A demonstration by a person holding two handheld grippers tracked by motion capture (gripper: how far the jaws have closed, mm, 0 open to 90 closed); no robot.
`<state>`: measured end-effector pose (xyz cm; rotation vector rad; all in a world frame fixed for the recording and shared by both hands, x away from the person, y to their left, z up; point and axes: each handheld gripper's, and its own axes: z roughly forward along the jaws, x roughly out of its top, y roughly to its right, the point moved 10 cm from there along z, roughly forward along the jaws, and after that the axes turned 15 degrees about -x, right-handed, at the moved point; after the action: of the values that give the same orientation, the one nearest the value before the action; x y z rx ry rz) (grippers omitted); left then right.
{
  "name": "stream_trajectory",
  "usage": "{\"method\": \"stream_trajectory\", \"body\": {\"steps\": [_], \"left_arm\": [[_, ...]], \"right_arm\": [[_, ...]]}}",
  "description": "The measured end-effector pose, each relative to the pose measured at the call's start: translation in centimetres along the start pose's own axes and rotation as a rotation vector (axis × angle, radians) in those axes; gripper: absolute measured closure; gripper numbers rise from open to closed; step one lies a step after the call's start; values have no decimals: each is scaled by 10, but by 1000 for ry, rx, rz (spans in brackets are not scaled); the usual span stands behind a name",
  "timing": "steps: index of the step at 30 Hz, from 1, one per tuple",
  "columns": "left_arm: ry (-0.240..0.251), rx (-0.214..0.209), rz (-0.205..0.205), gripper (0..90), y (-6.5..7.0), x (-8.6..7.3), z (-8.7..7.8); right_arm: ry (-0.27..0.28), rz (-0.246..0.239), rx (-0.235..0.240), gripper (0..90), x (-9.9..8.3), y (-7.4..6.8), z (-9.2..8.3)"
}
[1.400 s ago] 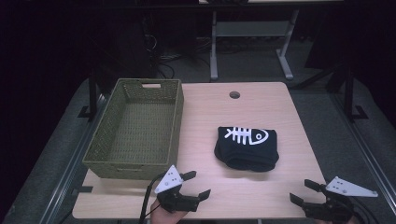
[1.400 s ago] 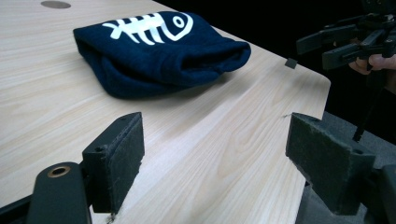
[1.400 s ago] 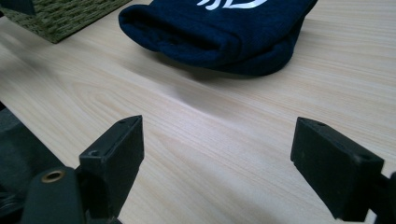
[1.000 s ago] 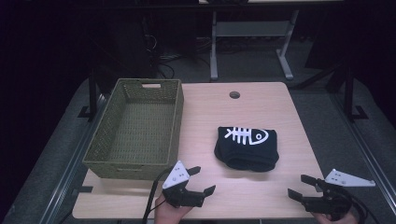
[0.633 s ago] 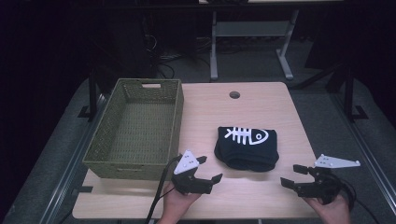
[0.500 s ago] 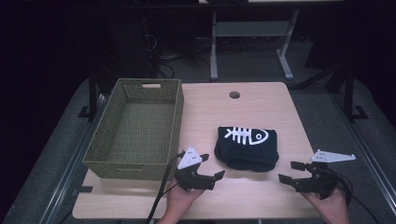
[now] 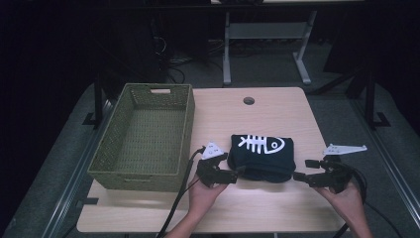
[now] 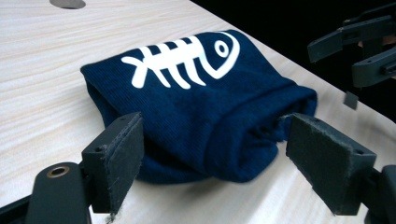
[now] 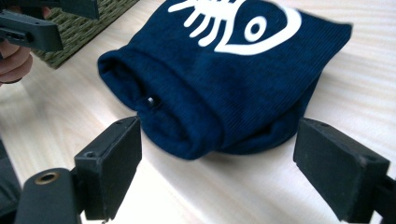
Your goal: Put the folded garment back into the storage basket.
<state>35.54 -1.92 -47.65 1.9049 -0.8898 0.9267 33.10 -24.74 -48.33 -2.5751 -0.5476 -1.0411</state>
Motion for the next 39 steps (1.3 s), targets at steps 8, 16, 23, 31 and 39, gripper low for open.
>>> {"method": "stream_trajectory", "body": {"steps": [8, 16, 23, 31, 39], "left_arm": [[-7, 29, -30, 191, -16, 9, 11], [0, 54, -83, 195, -34, 13, 18], [2, 43, -180, 196, -47, 9, 33], [-62, 85, -233, 217, -62, -4, 47], [-85, 80, -288, 264, -68, -13, 55]], "right_arm": [[-21, 9, -11, 152, 15, 12, 9], [-30, 24, -19, 153, 25, 23, 18], [-43, 38, -26, 172, 31, 27, 34], [-88, 69, -34, 220, 27, 34, 60], [-109, 110, -39, 327, 18, 38, 76]]}}
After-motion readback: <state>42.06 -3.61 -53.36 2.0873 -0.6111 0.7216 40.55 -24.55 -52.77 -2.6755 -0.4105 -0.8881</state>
